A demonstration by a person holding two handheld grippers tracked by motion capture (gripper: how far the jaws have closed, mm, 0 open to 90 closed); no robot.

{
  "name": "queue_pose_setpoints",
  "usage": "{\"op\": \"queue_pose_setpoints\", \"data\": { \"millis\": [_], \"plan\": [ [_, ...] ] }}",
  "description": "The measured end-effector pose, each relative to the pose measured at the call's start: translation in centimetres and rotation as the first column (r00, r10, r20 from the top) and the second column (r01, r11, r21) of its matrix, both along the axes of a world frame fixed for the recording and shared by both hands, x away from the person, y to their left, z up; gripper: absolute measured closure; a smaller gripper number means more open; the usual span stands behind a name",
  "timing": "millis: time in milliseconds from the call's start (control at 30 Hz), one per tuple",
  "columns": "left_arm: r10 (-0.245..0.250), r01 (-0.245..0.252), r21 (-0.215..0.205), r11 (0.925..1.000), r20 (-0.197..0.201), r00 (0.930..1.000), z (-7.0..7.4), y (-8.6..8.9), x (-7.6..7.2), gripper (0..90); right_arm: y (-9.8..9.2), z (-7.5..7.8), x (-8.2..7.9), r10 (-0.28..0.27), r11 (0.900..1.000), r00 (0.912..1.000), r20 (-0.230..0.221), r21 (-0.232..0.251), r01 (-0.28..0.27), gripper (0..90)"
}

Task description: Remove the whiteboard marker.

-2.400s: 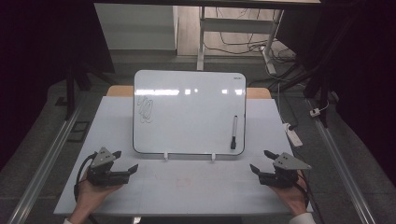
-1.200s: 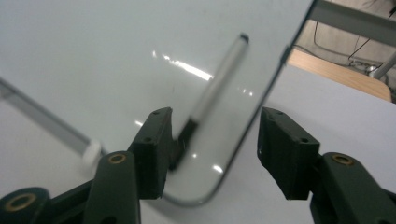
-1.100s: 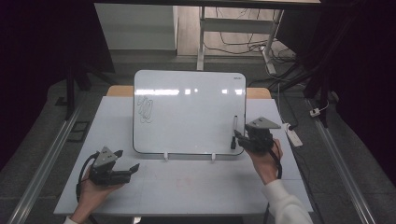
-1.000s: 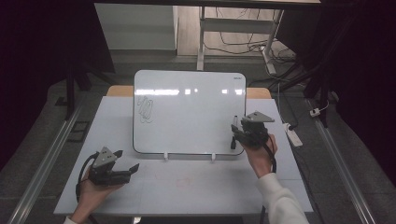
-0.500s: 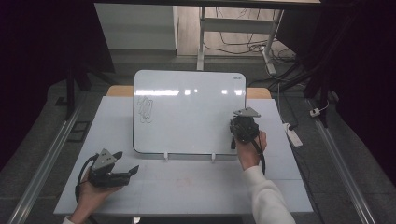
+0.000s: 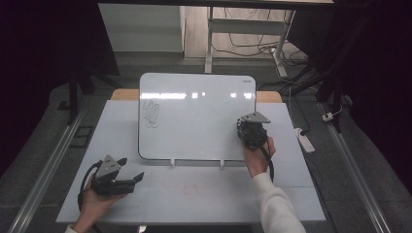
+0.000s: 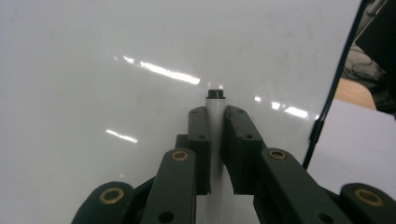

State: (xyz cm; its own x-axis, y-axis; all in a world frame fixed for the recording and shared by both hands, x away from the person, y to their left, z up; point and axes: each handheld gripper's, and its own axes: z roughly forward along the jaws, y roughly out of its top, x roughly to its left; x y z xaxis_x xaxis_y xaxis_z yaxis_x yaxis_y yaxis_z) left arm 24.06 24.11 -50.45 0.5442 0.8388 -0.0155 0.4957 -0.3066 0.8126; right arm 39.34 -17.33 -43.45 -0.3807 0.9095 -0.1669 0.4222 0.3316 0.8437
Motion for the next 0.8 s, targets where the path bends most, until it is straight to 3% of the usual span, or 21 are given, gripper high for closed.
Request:
{"op": "queue_pose_setpoints", "data": {
  "millis": [233,400,533,667,700,733,767,800],
  "plan": [
    [-0.009,0.009,-0.027,0.9996,0.007,0.9999,0.3,-0.4,0.1,19.8,-0.7,1.2,-1.7,0.073,0.996,0.9963,0.044,0.056,-0.075,81.0],
    [-0.088,0.088,-0.117,0.9893,0.005,0.9961,1.9,-2.8,0.7,22.1,-0.2,2.7,-4.5,0.202,0.968,0.9748,0.095,0.133,-0.213,81.0],
    [-0.179,0.174,-0.218,0.9602,-0.001,0.9839,3.4,-5.7,1.7,25.4,1.6,3.1,-6.4,0.295,0.938,0.9471,0.126,0.151,-0.313,81.0],
    [-0.258,0.248,-0.245,0.9371,-0.008,0.9661,4.4,-9.5,3.2,31.0,3.5,2.9,-7.9,0.372,0.906,0.9167,0.145,0.157,-0.393,80.9],
    [-0.258,0.248,-0.245,0.9371,-0.008,0.9661,4.4,-9.5,3.2,31.9,3.5,2.9,-7.9,0.372,0.906,0.9167,0.145,0.157,-0.393,80.9],
    [-0.277,0.265,-0.258,0.9291,-0.014,0.9606,4.5,-10.4,3.6,33.0,4.1,2.7,-8.3,0.398,0.893,0.9054,0.147,0.163,-0.419,80.9],
    [-0.318,0.296,-0.287,0.9112,-0.034,0.9474,4.6,-12.0,4.4,33.2,4.2,2.7,-8.5,0.406,0.888,0.9018,0.148,0.168,-0.428,80.9],
    [-0.336,0.308,-0.302,0.9022,-0.046,0.9407,4.5,-12.7,4.8,33.8,4.4,2.6,-8.6,0.414,0.883,0.8974,0.153,0.171,-0.437,80.9]
  ]
}}
